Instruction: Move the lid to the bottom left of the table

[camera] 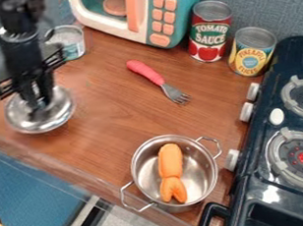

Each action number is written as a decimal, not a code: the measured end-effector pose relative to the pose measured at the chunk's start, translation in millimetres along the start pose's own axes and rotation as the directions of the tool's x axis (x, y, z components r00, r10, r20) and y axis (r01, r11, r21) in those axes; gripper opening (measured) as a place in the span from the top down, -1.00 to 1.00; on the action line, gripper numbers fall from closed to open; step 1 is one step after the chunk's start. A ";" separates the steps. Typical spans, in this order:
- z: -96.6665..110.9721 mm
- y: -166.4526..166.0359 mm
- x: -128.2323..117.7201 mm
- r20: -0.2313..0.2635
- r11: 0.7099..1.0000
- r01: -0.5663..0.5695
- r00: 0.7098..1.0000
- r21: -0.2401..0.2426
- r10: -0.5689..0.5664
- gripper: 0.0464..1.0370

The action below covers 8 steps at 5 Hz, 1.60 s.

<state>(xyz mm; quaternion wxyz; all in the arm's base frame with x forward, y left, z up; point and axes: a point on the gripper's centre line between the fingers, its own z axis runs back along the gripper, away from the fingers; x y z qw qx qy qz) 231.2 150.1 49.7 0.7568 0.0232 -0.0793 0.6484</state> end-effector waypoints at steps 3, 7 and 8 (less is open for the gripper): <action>-23.8 21.6 45.5 -0.007 0.974 -0.220 0.975 0.064 0.220 0.52; -16.7 15.2 52.3 -0.004 0.968 -0.248 0.969 0.026 0.248 -0.95; 9.1 -0.8 51.5 0.006 0.977 -0.213 0.977 -0.030 0.213 -0.94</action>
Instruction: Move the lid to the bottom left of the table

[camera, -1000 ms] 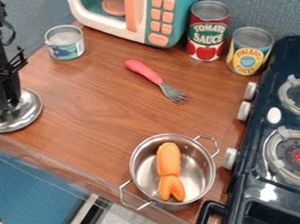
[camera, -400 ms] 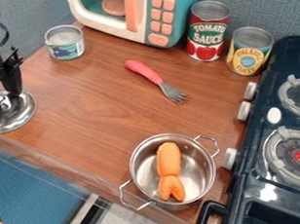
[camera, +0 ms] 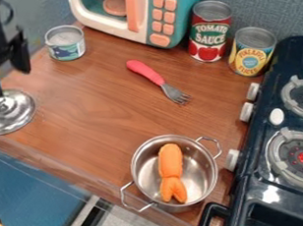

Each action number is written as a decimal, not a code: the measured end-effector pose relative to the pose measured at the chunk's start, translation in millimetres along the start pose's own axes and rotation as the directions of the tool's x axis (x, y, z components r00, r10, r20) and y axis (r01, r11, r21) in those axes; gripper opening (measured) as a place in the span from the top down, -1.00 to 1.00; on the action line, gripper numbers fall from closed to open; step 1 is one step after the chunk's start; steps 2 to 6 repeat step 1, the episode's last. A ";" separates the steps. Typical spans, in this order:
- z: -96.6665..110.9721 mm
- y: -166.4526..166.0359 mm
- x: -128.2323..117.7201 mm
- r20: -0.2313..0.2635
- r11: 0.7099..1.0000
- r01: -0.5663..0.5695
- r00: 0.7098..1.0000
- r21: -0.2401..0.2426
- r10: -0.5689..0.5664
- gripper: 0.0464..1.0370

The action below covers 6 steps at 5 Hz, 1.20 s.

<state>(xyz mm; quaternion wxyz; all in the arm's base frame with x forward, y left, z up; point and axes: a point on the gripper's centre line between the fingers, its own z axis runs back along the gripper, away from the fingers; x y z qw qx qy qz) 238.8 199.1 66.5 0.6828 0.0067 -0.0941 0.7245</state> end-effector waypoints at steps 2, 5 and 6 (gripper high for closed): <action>24.4 -15.4 -0.1 0.036 0.996 0.065 0.997 -0.059 -0.063 -0.93; 24.4 -15.4 -0.1 0.036 0.996 0.065 0.997 -0.059 -0.063 -0.93; 24.4 -15.4 -0.1 0.036 0.996 0.065 0.997 -0.059 -0.063 -0.93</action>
